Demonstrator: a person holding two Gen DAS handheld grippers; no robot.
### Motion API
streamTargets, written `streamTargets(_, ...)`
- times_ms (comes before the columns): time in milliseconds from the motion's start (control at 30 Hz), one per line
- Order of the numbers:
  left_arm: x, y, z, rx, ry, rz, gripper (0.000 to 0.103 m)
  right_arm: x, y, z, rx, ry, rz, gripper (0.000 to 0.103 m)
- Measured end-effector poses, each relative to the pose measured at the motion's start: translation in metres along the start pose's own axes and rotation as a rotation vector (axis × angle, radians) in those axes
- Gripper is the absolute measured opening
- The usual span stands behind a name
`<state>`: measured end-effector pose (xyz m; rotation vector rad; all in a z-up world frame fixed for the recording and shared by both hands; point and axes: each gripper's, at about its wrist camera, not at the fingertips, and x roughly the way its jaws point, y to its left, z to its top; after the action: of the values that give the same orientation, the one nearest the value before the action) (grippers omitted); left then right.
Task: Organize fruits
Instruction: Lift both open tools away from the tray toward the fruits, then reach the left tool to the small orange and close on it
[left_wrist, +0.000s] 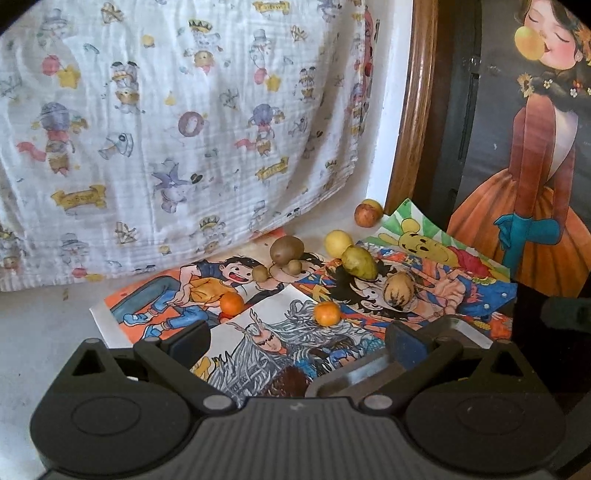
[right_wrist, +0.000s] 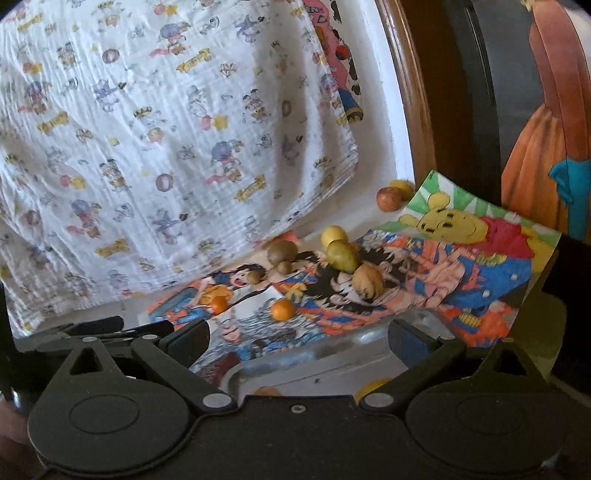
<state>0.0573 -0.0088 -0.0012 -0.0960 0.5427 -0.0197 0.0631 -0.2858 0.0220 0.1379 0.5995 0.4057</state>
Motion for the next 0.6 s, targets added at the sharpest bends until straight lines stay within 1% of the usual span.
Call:
streamTargets(200,0.037,0.001,0.007,0.02,0.02,0.008,0.103,0.036,-0.008,0.014,-0.008,0.022,0.03,0.103)
streamTargets(367,0.078,0.009,0.013,0.026,0.052,0.024,0.103,0.077,-0.012,0.028,-0.036,0.051,0.017,0.103)
streamTargets(467,0.104,0.015,0.016,0.007,0.078,0.014,0.103,0.105,-0.015,0.034,-0.04,0.075,0.015,0.103)
streamTargets(600,0.132,0.013,0.018,0.013,0.102,0.005,0.103,0.139,-0.019,0.04,-0.049,0.107,0.01,0.103)
